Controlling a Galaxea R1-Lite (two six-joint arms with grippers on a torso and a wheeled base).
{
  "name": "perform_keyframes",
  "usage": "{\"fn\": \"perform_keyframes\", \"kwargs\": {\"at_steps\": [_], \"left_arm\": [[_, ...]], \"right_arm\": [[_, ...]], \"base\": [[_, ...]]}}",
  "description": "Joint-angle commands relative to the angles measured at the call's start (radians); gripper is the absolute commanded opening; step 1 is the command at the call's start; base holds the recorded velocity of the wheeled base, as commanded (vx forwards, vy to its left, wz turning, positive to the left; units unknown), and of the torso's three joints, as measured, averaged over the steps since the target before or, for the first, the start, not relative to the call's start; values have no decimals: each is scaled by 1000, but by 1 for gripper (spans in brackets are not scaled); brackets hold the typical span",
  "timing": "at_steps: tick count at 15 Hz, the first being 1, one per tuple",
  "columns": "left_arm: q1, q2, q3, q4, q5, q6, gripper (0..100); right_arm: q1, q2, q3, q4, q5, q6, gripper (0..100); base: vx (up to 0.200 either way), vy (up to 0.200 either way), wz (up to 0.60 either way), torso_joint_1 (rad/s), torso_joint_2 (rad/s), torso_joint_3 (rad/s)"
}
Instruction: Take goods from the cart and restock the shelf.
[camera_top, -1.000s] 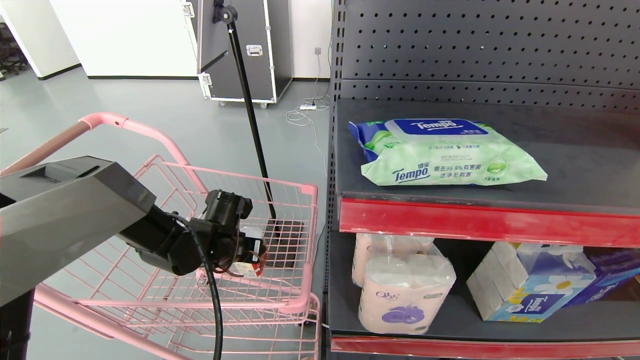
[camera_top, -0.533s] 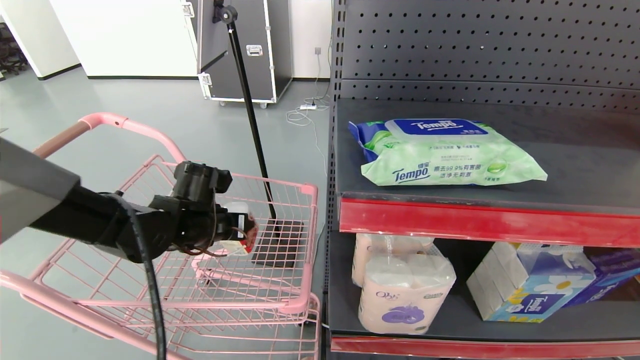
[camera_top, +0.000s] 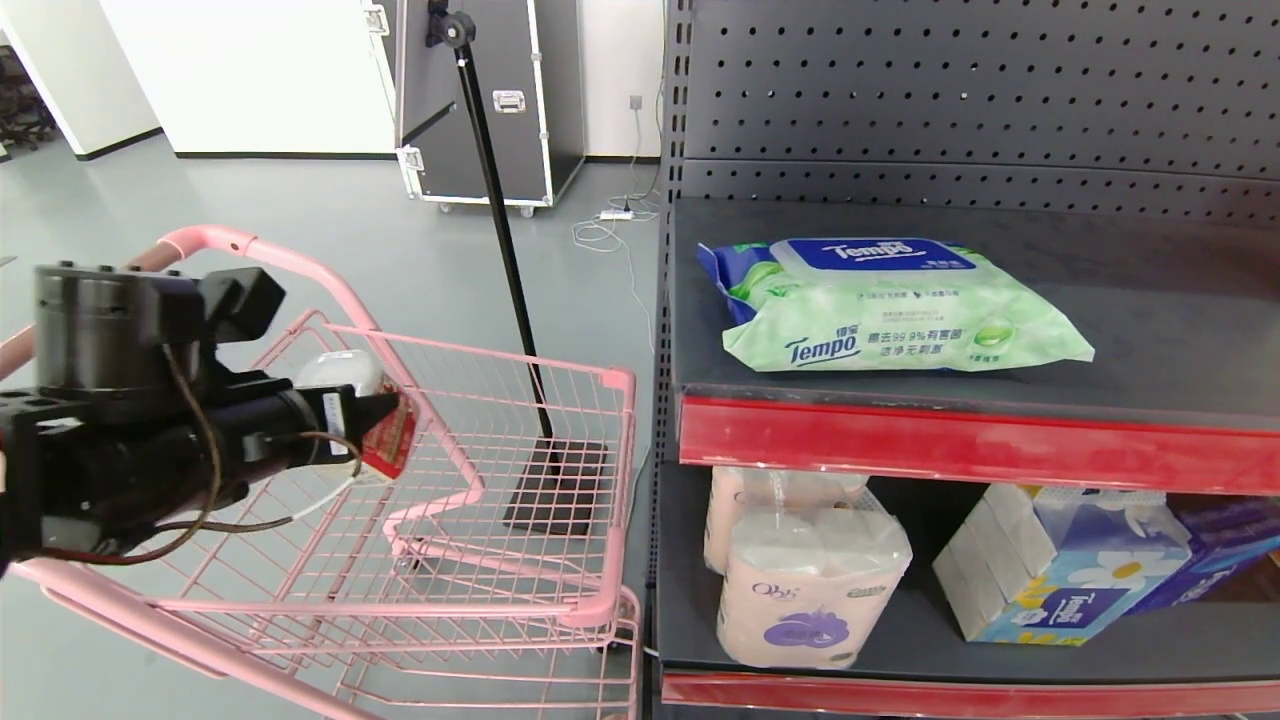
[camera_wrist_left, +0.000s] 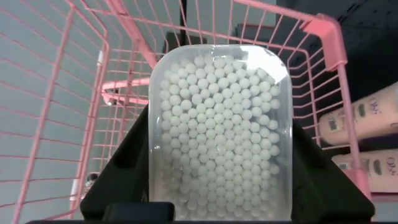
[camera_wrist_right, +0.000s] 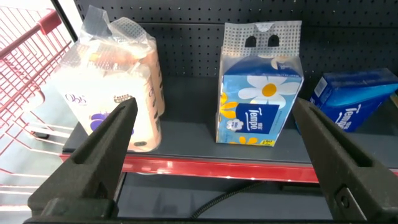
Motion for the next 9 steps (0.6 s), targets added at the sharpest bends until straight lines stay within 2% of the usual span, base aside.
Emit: {"fn": "perform_keyframes", "kwargs": {"at_steps": [1,9], "left_arm": [[48,-296,55,82,3,1,0],[48,-841,128,378,3,5,0]], "right_arm": [[0,0,0,0,0,1,100],[0,0,0,0,0,-1,100]], "base": [[0,0,0,0,0,0],[0,0,0,0,0,0]]}}
